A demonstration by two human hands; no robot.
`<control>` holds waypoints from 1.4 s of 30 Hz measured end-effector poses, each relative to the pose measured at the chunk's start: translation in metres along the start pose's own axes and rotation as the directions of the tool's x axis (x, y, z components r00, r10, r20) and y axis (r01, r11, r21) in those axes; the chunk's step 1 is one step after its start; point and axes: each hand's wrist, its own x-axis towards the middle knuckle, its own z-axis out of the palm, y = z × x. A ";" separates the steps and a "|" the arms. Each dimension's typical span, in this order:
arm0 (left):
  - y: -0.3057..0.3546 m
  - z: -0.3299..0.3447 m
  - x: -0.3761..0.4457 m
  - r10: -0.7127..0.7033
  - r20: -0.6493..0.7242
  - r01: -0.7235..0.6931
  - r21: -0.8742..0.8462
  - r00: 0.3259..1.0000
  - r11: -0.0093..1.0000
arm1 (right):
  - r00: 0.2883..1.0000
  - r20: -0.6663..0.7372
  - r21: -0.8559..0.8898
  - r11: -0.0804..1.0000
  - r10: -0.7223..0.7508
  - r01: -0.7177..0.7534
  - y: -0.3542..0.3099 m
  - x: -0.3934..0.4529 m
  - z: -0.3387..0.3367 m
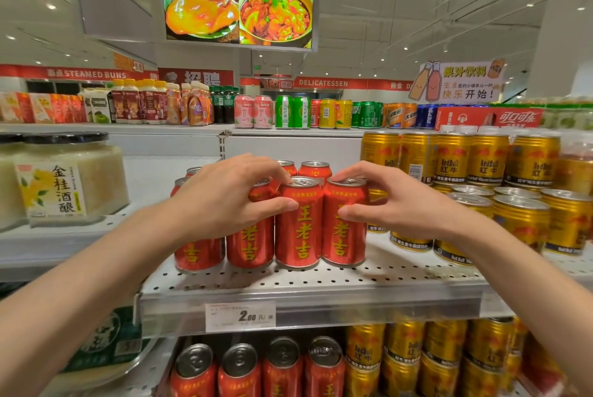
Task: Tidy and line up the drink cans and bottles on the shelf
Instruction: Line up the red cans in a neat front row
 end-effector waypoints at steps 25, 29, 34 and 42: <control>-0.051 -0.046 -0.001 -0.118 0.044 0.119 -0.021 0.992 0.993 | 0.993 -0.025 -0.197 0.974 -0.117 0.110 -0.034 0.034 -0.014; -0.059 -0.051 0.008 -0.176 0.049 0.175 0.028 0.983 0.984 | 0.996 0.026 -0.232 0.969 -0.086 0.089 -0.044 0.071 -0.010; -0.073 -0.053 0.021 -0.307 0.208 0.286 0.127 0.929 0.950 | 0.990 0.132 -0.481 0.871 -0.039 0.099 -0.040 0.137 0.008; -0.082 -0.051 0.024 -0.348 0.271 0.377 -0.064 0.898 0.924 | 0.969 0.233 -0.475 0.879 0.082 0.040 -0.027 0.183 0.028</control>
